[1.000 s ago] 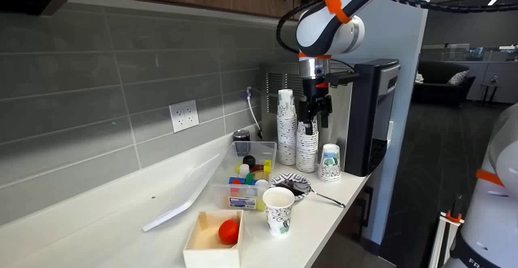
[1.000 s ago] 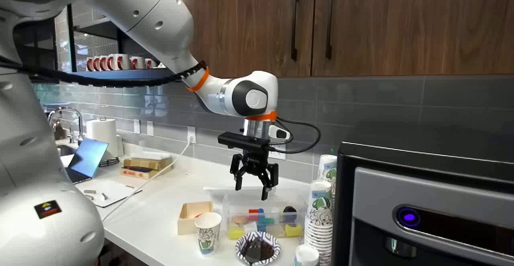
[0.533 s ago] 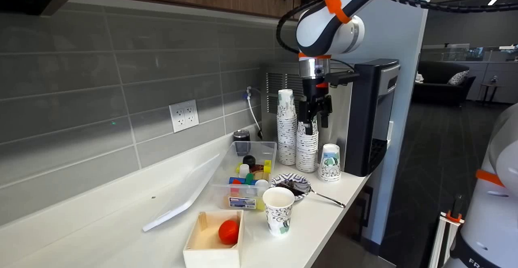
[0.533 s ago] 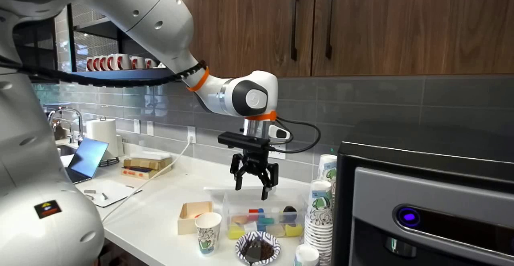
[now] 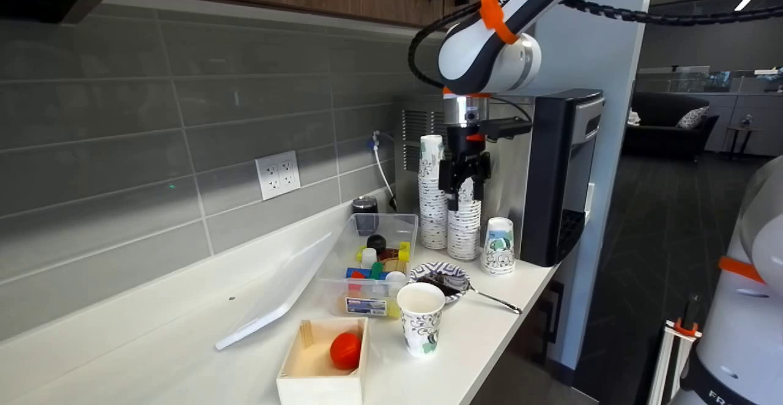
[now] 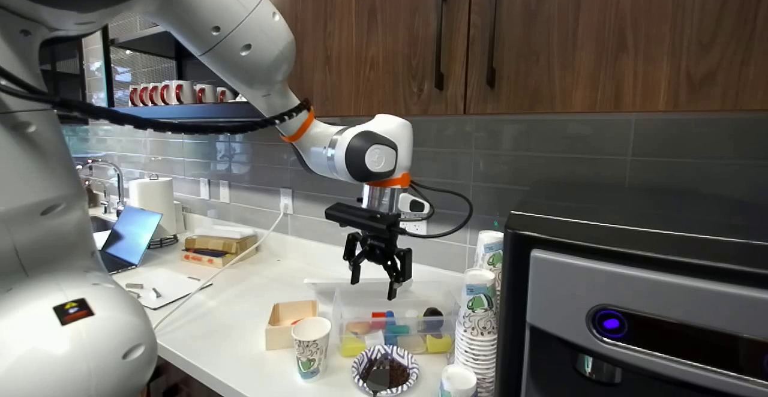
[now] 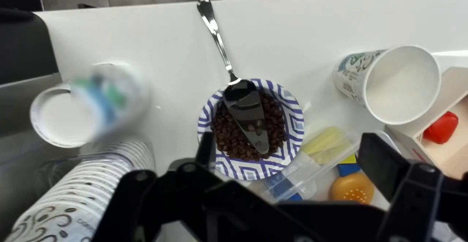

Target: Pick up the lid and put it on the bowl

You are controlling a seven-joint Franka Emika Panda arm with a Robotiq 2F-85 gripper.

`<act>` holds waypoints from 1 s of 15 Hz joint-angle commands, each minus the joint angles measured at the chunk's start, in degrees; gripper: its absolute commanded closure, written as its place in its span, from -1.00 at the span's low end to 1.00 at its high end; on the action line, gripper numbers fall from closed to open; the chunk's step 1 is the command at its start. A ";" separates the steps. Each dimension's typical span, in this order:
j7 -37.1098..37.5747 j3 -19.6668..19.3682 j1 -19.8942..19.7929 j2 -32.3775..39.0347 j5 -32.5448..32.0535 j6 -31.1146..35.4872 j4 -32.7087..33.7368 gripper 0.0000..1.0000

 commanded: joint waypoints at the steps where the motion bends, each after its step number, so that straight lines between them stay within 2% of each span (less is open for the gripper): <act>1: 3.00 2.23 2.29 7.27 7.35 10.77 2.22 -1.00; 6: 2.46 5.82 4.57 15.57 18.88 25.17 6.19 -1.00; 12: -1.97 11.93 3.10 25.86 32.44 32.81 14.56 -1.00; 15: -3.02 14.65 1.71 30.20 35.35 34.63 18.85 -1.00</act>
